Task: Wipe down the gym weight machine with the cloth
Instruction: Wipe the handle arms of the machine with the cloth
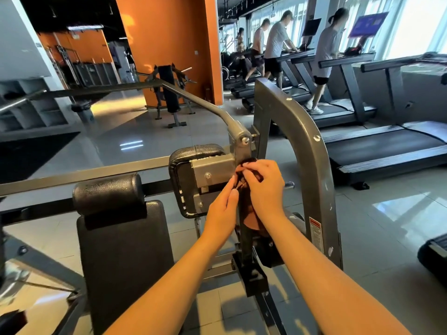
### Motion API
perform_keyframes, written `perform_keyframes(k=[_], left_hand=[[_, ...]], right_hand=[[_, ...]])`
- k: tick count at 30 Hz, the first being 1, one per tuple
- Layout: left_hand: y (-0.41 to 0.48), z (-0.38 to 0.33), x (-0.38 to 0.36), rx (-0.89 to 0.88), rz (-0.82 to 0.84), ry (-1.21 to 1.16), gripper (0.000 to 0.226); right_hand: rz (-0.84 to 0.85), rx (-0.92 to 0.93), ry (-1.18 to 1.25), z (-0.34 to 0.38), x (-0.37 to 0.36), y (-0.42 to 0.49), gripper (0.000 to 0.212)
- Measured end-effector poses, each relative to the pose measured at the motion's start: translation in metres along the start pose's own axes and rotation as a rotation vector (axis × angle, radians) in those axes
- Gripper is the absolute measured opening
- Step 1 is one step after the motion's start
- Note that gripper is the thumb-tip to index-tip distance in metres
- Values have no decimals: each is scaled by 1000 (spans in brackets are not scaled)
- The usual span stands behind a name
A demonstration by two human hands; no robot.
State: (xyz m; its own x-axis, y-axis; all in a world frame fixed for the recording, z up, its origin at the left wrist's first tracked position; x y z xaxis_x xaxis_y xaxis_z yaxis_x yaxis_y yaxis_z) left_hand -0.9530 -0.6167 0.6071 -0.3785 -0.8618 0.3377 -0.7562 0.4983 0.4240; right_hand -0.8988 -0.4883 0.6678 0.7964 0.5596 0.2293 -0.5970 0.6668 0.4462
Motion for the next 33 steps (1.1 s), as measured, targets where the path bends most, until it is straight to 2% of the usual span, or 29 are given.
perform_keyframes(k=[6,12,15,19,23,26,33], left_hand=[[-3,10,-3,36,-50,-130,42],[-2,7,1,24,-157,-169,45],[-3,11,-1,12,-199,-127,48],[-7,11,-7,31,-245,-117,35],[-6,4,-5,17,-280,-74,37],[-6,-1,-5,-13,-309,-44,42],[-12,2,-16,-4,-281,6,38]], right_hand=[[98,-99,-85,-36,-7,-17,13],[44,131,26,5,-14,4,25],[105,76,13,-25,-18,0,21],[194,32,-37,-51,-12,-13,17],[154,132,74,-8,-3,13,13],[113,253,25,-1,-8,15,14],[217,153,35,-32,-11,2,18]])
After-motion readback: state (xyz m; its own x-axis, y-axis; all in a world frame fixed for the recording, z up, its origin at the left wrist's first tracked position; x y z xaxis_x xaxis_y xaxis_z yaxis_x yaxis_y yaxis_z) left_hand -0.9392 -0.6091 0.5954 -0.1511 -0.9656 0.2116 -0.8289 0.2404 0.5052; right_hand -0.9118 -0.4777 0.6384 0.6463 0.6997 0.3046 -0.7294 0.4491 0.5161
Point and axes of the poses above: each hand's wrist, its own y-axis towards the middle knuckle, its own x-axis out of the back of the hand, z = x × y, the point moved 8 cm from there along y, towards the middle knuckle, and after that the axes turned 10 degrees about -x, right-handed, at the moved point
